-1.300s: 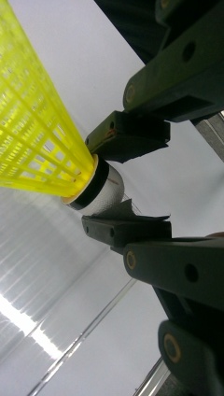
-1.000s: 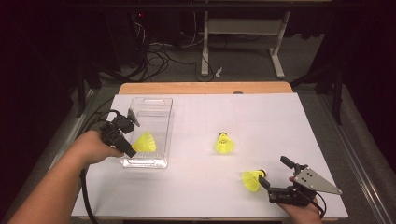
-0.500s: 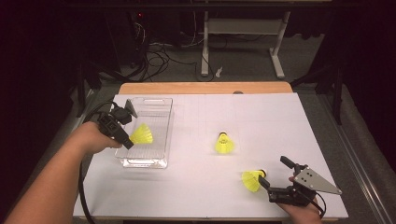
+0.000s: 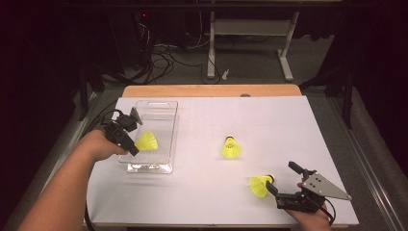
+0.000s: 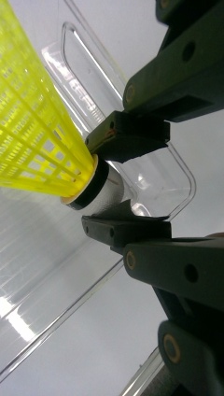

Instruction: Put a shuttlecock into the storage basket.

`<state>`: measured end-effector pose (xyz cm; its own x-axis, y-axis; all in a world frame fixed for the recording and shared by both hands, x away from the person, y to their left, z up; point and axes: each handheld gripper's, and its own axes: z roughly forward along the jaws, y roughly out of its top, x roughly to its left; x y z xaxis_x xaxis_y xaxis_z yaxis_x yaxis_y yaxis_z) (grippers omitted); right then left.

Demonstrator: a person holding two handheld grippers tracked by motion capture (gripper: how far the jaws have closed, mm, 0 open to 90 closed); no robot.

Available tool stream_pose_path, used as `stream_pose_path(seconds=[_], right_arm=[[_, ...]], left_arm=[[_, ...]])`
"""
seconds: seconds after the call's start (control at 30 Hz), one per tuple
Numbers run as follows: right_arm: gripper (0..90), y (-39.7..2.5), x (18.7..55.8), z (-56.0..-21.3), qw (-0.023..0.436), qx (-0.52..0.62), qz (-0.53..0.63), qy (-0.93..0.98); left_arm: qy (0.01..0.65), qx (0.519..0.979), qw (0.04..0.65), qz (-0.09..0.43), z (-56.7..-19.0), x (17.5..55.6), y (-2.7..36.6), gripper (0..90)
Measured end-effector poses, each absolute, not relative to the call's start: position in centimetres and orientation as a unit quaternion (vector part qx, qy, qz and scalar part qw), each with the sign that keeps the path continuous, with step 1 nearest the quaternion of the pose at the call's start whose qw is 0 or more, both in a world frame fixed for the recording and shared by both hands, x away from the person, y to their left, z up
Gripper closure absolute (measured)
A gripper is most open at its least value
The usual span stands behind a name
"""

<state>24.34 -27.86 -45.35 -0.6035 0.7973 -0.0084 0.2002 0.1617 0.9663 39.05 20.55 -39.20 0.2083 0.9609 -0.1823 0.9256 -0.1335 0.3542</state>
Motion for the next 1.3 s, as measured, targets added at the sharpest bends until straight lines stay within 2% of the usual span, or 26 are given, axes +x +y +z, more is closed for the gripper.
stream_pose_path(seconds=[0.6,1.3], right_arm=[[1.0,-27.8,24.4,-45.4,0.272,0.348,0.544,0.714],[1.0,-27.8,24.3,-45.4,0.271,0.347,0.545,0.713]], left_arm=[[0.632,0.755,0.167,0.045,-41.8,39.4,19.8,62.5],[0.640,0.748,0.168,0.042,-42.9,39.4,19.8,62.4]])
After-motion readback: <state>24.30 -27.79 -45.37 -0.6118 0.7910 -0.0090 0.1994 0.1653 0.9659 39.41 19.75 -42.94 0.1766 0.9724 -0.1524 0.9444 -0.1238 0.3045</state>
